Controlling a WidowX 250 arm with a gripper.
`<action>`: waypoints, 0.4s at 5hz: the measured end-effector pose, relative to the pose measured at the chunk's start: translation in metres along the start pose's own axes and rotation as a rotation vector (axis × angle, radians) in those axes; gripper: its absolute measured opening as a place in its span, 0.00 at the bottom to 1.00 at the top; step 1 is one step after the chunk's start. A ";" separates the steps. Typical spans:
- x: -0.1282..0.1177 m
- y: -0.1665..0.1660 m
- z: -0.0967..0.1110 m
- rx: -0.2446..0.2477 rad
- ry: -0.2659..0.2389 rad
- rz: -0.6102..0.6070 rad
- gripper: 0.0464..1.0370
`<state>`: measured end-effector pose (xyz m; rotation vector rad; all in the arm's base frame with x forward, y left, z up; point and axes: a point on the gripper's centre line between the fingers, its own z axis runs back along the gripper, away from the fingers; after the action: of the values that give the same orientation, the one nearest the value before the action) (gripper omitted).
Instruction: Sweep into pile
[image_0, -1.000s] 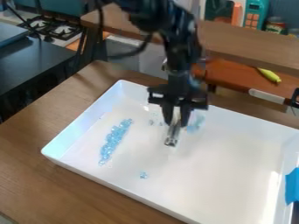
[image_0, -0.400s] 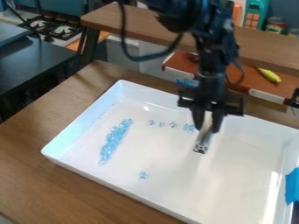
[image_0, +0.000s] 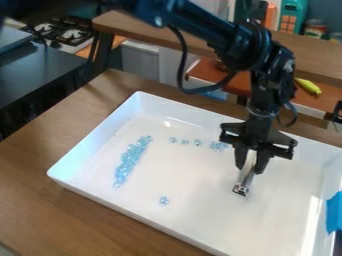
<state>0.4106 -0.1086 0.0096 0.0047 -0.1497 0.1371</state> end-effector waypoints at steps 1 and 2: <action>0.005 0.001 -0.010 0.022 0.000 0.009 0.28; 0.009 0.010 -0.012 0.027 0.001 0.027 0.28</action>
<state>0.4193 -0.0973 -0.0010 0.0292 -0.1475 0.1656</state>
